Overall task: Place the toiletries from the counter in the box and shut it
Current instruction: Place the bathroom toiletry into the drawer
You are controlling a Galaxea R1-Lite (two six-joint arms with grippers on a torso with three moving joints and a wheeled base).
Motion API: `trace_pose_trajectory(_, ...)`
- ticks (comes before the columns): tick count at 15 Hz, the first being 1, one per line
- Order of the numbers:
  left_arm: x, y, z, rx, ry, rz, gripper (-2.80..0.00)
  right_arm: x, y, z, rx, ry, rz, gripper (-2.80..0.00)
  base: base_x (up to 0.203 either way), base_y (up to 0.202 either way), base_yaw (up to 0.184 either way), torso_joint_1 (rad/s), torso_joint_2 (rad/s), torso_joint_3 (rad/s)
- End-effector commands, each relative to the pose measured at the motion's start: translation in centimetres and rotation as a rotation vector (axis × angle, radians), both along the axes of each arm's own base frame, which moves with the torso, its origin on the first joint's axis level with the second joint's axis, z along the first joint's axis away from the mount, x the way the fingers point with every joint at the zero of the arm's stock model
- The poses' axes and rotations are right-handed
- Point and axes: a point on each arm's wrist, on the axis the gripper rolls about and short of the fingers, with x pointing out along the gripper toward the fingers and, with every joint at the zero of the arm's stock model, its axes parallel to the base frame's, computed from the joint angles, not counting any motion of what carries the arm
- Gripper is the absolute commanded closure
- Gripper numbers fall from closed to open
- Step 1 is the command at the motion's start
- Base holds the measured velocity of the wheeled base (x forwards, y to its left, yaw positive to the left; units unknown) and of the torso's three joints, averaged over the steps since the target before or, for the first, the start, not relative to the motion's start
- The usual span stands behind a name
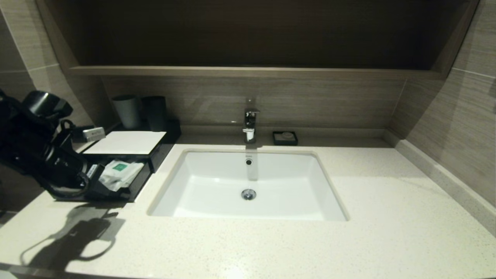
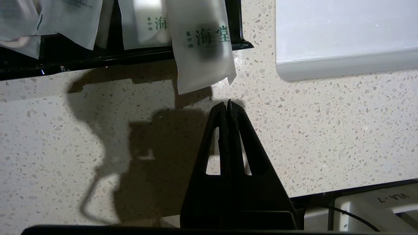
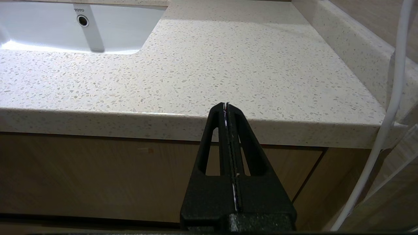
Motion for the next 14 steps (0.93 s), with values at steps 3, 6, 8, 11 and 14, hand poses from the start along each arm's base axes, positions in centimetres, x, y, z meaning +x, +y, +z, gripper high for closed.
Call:
trace_pose_trajectory(3,0.8,0.1,-0.4,-0.002,-0.005,0.001,0.00,0.0,0.0,0.0,-0.001,0.001,0.001,0.00,0.000,0.000,0.000,0.000,0.00,0.000)
trace_pose_trajectory(6,1.1,0.2,-0.8,-0.004,0.007,0.003,0.00,0.0,0.0,0.0,-0.001,0.002,0.001,0.00,0.000,0.000,0.000,0.000,0.00,0.000)
trace_pose_trajectory(8,1.1,0.2,-0.8,-0.004,0.004,0.003,0.00,0.0,0.0,0.0,-0.001,0.003,0.001,0.00,0.000,0.000,0.000,0.000,0.00,0.000)
trace_pose_trajectory(11,1.4,0.2,-0.8,-0.002,-0.012,0.004,0.00,0.0,0.0,0.0,-0.001,0.001,0.001,0.00,0.000,0.000,0.000,0.000,0.00,0.000)
trace_pose_trajectory(14,1.8,0.2,-1.1,-0.003,-0.008,0.004,0.00,0.0,0.0,0.0,-0.001,0.002,0.001,0.00,0.000,0.000,0.000,0.000,0.00,0.000)
